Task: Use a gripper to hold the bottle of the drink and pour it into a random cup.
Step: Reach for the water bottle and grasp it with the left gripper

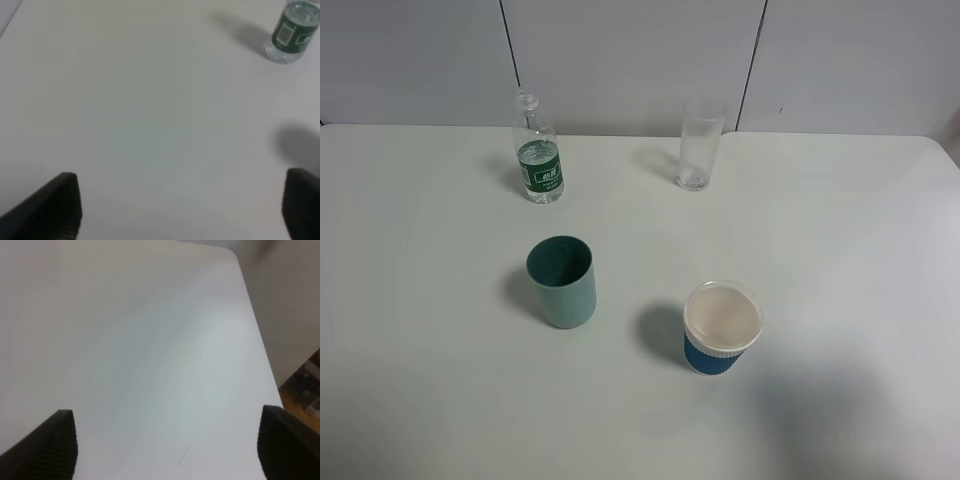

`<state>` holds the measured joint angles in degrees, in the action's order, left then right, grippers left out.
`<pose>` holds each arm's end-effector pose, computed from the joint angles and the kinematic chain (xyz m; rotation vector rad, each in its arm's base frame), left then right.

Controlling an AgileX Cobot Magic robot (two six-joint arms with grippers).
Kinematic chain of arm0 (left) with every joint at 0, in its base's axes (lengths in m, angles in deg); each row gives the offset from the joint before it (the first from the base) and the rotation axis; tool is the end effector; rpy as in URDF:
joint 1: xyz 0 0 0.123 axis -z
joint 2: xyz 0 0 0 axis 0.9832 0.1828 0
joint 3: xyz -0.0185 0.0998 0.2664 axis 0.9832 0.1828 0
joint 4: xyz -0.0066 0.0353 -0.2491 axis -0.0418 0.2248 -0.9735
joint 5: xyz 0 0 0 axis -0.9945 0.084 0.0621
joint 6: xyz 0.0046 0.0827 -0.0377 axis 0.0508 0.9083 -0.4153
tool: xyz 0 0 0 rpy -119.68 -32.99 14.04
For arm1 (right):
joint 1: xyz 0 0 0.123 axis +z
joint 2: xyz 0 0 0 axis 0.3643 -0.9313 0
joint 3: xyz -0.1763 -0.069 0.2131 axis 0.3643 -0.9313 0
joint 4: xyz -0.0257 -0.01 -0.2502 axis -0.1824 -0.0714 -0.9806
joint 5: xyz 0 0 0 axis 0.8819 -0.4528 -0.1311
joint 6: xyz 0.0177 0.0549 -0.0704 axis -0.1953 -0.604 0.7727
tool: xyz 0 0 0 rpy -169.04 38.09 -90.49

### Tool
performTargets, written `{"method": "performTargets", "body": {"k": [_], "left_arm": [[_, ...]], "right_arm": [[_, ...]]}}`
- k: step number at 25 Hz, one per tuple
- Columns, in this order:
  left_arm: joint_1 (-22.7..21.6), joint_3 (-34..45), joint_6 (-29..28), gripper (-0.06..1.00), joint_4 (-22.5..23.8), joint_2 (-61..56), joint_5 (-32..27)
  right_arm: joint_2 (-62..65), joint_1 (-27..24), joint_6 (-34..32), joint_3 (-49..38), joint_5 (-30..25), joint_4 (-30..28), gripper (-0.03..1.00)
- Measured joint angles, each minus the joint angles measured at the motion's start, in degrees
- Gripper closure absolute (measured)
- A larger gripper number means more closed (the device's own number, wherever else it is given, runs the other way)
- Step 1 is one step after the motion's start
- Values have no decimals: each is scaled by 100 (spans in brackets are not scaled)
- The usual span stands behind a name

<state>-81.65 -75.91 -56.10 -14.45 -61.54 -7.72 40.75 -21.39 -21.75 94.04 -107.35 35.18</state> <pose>-0.0061 0.0016 0.2797 -0.1595 2.0210 -0.0234 -0.0045 -0.0094 0.2771 -0.0625 2.0336 -0.1846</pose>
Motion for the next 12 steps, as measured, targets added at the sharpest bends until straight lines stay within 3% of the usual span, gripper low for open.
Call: {"method": "performTargets", "body": {"k": [12], "left_arm": [[0,0,0,15,0,0,0]], "right_arm": [[0,0,0,0,0,0,23]]}}
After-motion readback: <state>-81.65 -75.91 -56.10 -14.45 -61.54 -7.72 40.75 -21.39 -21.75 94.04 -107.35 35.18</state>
